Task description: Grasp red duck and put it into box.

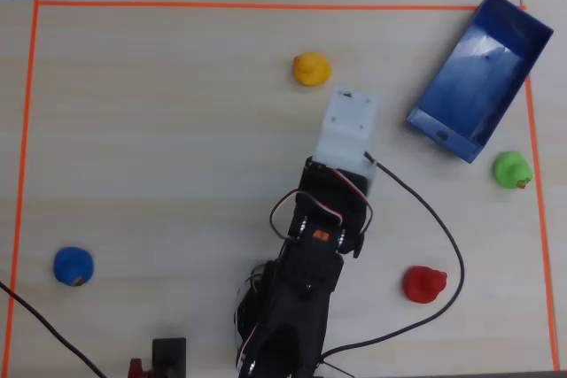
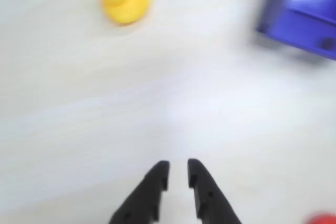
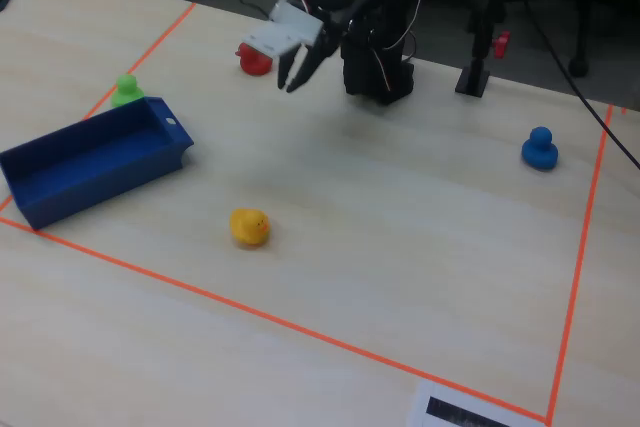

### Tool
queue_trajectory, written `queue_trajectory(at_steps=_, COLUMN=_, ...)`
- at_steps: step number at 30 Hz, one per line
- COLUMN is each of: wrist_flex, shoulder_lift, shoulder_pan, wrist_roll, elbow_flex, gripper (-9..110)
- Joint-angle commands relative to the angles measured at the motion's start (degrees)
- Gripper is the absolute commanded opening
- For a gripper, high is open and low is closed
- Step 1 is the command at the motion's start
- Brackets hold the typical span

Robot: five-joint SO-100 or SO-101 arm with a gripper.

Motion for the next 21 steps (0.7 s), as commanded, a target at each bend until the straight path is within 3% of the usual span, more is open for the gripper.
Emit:
queue_trajectory(at_steps=1, wrist_flex=4.57, shoulder_lift=-14.41, shoulder_pan=10.28, wrist_roll=-0.18, elbow_flex=-26.46, gripper=7)
queue_trajectory(at_steps=6, wrist_flex=2.02, shoulder_lift=-25.49, shoulder_pan=26.10, wrist_roll=-5.10, elbow_flex=-38.06, gripper=13)
queue_trajectory(at_steps=12, wrist_flex=-4.57, shoulder_lift=-32.70, shoulder_pan=44.56, wrist_roll=-10.63, elbow_flex=-39.38, gripper=17)
queue_trajectory(at_steps=21, wrist_flex=2.29, shoulder_lift=-39.90, shoulder_pan=62.67, wrist_roll=-10.02, elbow_flex=-36.74, gripper=31)
